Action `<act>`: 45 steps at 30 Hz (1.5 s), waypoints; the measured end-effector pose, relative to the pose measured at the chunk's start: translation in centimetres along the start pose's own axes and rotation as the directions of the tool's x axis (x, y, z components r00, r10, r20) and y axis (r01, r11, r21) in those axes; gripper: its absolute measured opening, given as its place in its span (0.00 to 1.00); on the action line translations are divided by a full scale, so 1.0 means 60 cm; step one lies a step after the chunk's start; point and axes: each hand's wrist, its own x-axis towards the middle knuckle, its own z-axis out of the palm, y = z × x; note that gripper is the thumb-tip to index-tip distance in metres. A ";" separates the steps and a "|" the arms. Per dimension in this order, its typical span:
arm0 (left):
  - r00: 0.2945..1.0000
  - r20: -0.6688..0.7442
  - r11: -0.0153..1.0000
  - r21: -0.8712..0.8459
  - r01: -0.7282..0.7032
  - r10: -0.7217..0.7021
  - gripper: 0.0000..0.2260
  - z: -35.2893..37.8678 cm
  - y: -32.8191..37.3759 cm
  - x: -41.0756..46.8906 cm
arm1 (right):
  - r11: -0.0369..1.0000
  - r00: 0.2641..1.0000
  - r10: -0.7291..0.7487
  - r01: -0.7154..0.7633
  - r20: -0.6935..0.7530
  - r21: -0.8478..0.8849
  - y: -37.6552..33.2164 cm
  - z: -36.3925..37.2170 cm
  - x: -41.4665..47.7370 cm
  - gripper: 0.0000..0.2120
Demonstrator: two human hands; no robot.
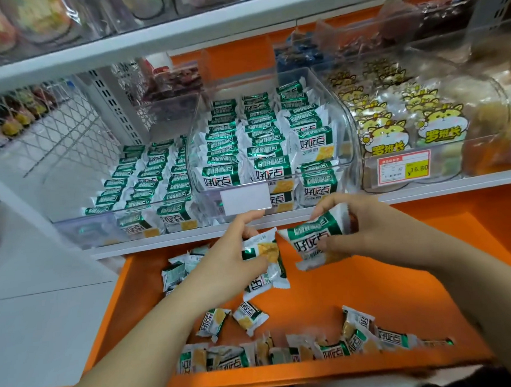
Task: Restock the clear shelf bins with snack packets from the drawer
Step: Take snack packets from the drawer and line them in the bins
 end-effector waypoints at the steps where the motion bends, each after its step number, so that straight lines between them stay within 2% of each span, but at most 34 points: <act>1: 1.000 0.014 1.000 -0.015 0.007 -0.006 0.29 0.000 0.001 0.000 | 1.000 1.000 -0.008 0.008 0.016 0.001 -0.002 0.003 -0.003 0.13; 5: 1.000 -0.015 0.993 -0.118 -0.003 0.002 0.32 0.002 0.000 0.004 | 0.998 0.996 -0.053 0.051 0.067 0.024 -0.003 0.010 -0.013 0.17; 8: 0.998 -0.068 0.942 -0.336 -0.021 -0.002 0.31 0.010 -0.002 0.010 | 0.997 0.994 -0.072 0.074 0.083 -0.017 -0.008 0.019 -0.020 0.19; 10: 0.997 -0.075 0.879 -0.477 -0.021 -0.017 0.27 0.018 0.001 0.012 | 0.995 0.993 -0.096 0.098 0.069 -0.030 -0.011 0.024 -0.022 0.17; 14: 0.995 -0.088 0.815 -0.579 -0.021 -0.037 0.13 0.036 0.015 0.010 | 0.992 0.992 -0.122 0.122 0.004 -0.010 -0.010 0.035 -0.020 0.13; 17: 0.993 -0.091 0.741 -0.672 -0.006 -0.075 0.10 0.046 0.025 0.009 | 0.990 0.987 -0.143 0.144 -0.079 -0.003 -0.007 0.042 -0.014 0.14; 19: 0.988 -0.124 0.735 -0.678 -0.021 -0.086 0.10 0.044 0.030 0.010 | 0.988 0.982 -0.150 0.151 -0.112 0.000 -0.009 0.039 -0.012 0.16; 22: 0.991 -0.133 0.806 -0.586 -0.082 0.005 0.20 0.032 0.040 0.006 | 0.989 0.980 -0.146 0.145 -0.137 -0.015 -0.012 0.026 -0.013 0.13; 26: 0.981 -0.074 0.926 -0.323 -0.194 0.179 0.32 0.013 0.076 -0.002 | 0.974 0.968 -0.179 0.199 -0.175 0.107 -0.022 0.013 -0.019 0.12; 28: 0.968 -0.057 0.958 -0.142 -0.251 0.245 0.33 0.005 0.103 0.001 | 0.961 0.946 -0.214 0.249 -0.243 0.123 -0.027 0.008 -0.020 0.13; 30: 0.944 -0.086 0.948 0.045 -0.315 0.318 0.31 -0.006 0.132 0.011 | 0.947 0.920 -0.227 0.285 -0.319 0.148 -0.031 0.000 -0.019 0.13; 32: 0.920 -0.119 0.926 0.116 -0.360 0.373 0.30 -0.015 0.159 0.032 | 0.938 0.881 -0.231 0.314 -0.414 0.146 -0.031 -0.018 -0.015 0.14; 34: 0.900 -0.171 0.915 0.133 -0.382 0.401 0.28 -0.023 0.178 0.061 | 0.965 0.823 -0.238 0.259 -0.516 -0.031 -0.022 -0.047 -0.010 0.16; 36: 0.883 -0.219 0.909 0.141 -0.392 0.415 0.27 -0.029 0.190 0.094 | 0.950 0.801 -0.245 0.084 -0.546 -0.302 0.000 -0.080 0.000 0.20; 39: 0.866 -0.244 0.898 0.177 -0.402 0.436 0.26 -0.027 0.201 0.136 | 0.808 0.856 -0.187 -0.145 -0.481 -0.572 0.031 -0.101 0.013 0.27; 41: 0.873 -0.235 0.898 0.216 -0.383 0.428 0.27 -0.024 0.203 0.158 | 0.778 0.889 -0.152 -0.163 -0.433 -0.607 0.036 -0.101 0.011 0.29; 45: 0.919 -0.180 0.923 0.236 -0.305 0.350 0.27 -0.020 0.193 0.182 | 0.797 0.903 -0.164 -0.115 -0.396 -0.593 0.031 -0.107 -0.001 0.30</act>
